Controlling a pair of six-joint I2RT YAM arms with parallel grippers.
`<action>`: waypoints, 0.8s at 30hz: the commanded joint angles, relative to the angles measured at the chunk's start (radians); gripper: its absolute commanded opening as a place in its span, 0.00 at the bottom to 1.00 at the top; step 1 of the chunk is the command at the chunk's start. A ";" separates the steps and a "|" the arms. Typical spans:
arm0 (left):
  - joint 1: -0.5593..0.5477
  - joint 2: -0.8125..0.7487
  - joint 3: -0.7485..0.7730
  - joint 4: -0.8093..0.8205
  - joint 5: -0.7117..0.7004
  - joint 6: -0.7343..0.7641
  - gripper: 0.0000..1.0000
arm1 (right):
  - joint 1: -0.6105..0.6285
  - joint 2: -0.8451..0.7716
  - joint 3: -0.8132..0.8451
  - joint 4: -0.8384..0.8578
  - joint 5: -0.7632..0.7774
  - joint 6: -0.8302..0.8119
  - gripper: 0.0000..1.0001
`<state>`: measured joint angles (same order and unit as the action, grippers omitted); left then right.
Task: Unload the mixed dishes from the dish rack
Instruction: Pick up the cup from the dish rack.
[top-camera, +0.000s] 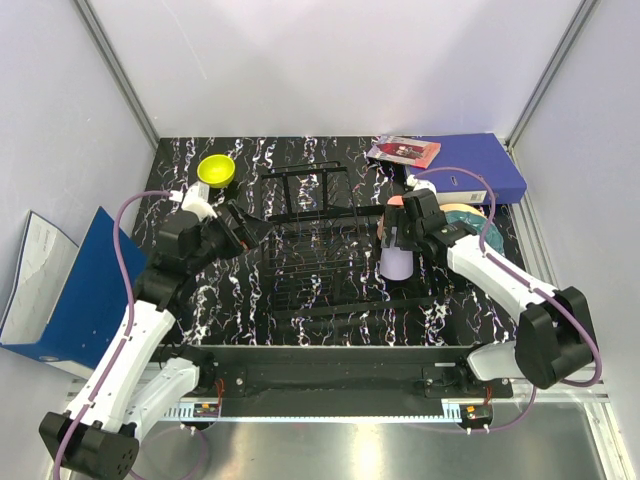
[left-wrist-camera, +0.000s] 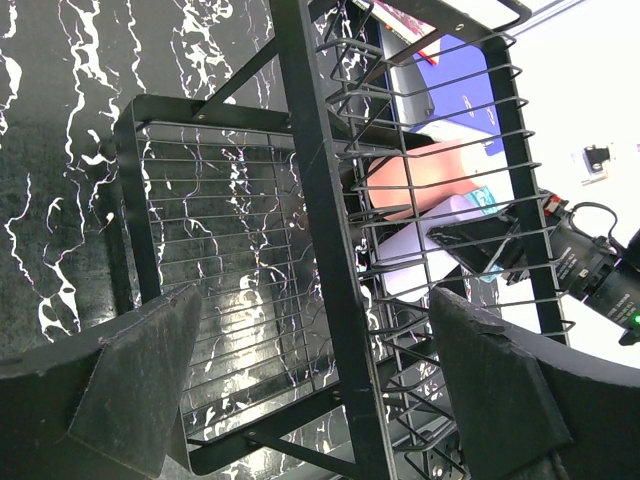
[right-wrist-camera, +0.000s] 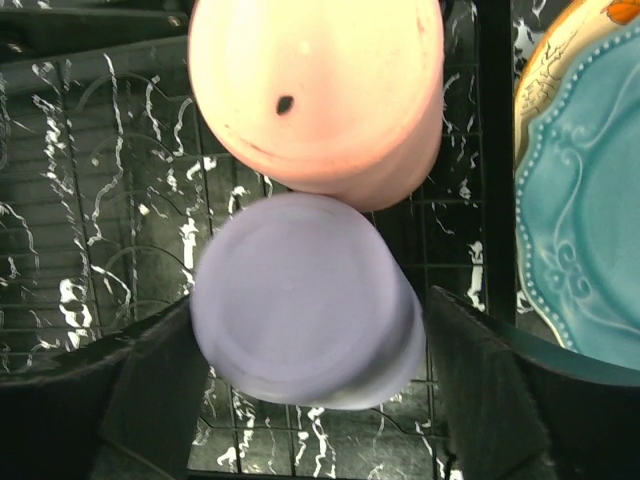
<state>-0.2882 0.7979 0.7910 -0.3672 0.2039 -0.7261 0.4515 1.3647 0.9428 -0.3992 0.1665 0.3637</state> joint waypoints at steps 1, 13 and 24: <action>0.000 -0.019 -0.004 0.048 0.020 0.004 0.99 | 0.007 -0.032 0.024 0.060 0.016 -0.011 0.84; -0.002 -0.009 -0.004 0.056 0.031 -0.009 0.99 | 0.007 -0.162 0.001 0.019 0.044 0.001 0.40; 0.000 -0.005 0.103 0.033 -0.024 0.014 0.99 | 0.007 -0.345 0.232 -0.128 0.033 0.032 0.00</action>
<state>-0.2882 0.7994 0.8051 -0.3729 0.2020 -0.7315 0.4515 1.0988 1.0328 -0.5114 0.1928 0.3717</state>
